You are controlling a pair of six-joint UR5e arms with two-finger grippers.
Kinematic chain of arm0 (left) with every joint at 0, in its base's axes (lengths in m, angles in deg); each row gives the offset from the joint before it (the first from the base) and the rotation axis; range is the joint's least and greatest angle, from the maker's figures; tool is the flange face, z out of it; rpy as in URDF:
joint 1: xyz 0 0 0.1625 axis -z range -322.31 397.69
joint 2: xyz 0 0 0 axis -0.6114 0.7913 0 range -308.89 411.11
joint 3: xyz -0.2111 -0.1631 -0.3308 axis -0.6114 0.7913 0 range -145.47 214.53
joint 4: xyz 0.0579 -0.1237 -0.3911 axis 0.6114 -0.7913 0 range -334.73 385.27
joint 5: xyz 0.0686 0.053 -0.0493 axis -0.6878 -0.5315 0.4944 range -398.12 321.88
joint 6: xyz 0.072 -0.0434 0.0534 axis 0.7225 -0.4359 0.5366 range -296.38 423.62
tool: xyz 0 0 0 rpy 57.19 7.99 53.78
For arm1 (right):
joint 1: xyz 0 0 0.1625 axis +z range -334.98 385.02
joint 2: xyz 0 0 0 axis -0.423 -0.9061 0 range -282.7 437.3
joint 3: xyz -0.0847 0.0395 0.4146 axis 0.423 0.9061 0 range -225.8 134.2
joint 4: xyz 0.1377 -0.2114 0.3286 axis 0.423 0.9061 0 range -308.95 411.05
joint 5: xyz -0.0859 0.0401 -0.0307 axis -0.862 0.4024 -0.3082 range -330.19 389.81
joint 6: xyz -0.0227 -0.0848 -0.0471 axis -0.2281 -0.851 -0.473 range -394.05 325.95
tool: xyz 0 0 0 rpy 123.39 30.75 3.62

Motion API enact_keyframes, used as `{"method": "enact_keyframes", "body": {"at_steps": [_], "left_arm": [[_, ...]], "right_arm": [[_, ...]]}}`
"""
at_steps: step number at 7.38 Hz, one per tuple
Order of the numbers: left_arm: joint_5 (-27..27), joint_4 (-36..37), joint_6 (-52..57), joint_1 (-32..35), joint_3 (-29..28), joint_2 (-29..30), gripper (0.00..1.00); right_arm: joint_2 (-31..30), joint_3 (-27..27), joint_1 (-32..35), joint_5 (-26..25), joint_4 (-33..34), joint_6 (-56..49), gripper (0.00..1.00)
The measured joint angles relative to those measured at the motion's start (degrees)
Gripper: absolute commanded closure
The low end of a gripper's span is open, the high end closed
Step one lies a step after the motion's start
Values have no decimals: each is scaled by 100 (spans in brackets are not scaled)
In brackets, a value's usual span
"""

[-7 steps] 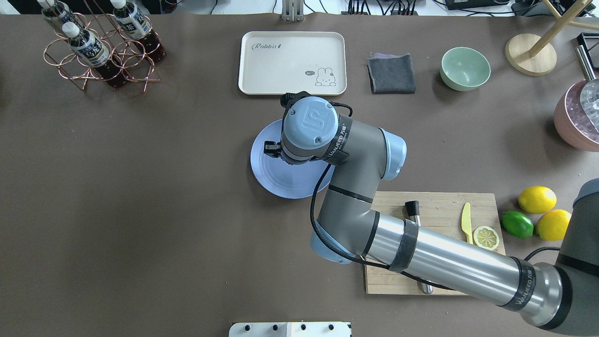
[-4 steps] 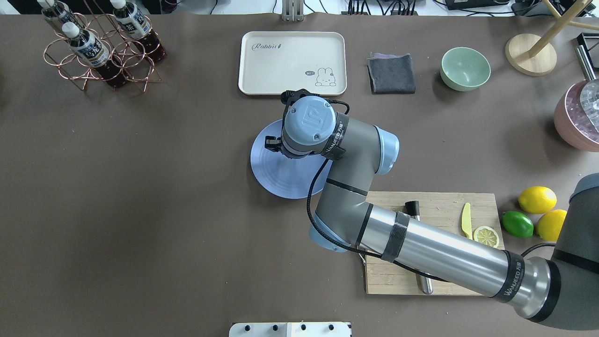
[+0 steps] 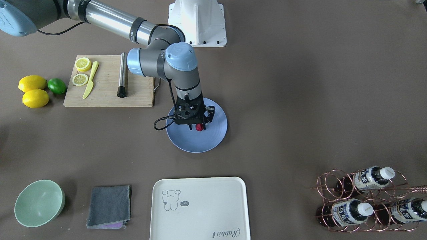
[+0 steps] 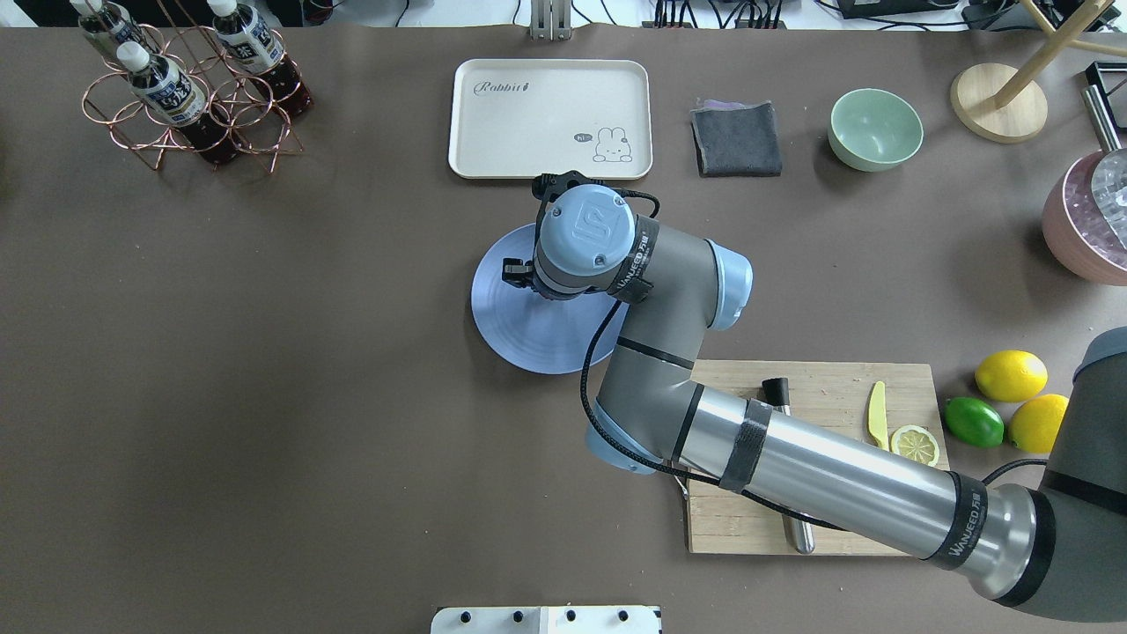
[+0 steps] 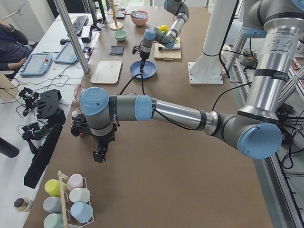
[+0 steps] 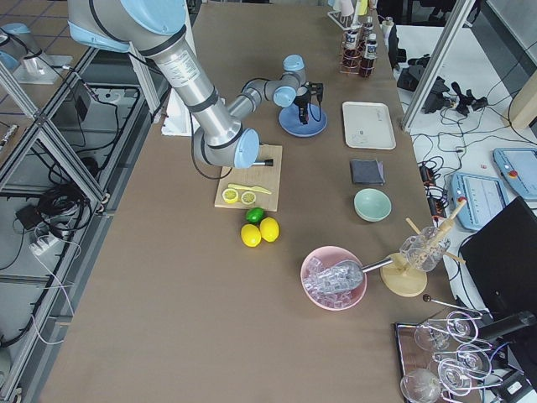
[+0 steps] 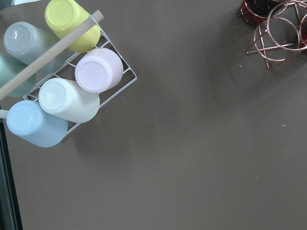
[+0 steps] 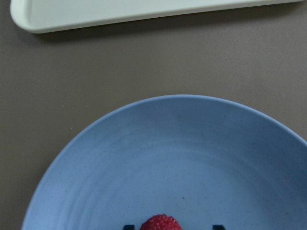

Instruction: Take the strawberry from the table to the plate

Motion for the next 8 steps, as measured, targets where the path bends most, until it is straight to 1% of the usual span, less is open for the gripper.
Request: {"method": "enact_keyframes", "body": {"at_steps": [2, 3, 4, 6, 7, 8], "left_arm": [[94, -13, -7, -6, -18, -48, 3], [108, 0, -19, -7, -20, -54, 3], [115, 7, -111, -7, -44, -69, 3], [280, -27, -386, -8, -80, -166, 3], [459, -39, -428, -8, -82, -218, 3], [564, -42, -438, -10, -88, -243, 3]], "right_arm": [[14, -78, 95, 113, 22, -74, 0], [29, -160, 285, 378, 82, -104, 0], [28, -270, 580, 777, 253, -250, 0], [-102, -626, 1320, 1484, 1030, -1049, 0], [-401, -925, 1731, 1769, 1370, -1588, 0], [-906, -1332, 2185, 1969, 1608, -2288, 0]]}}
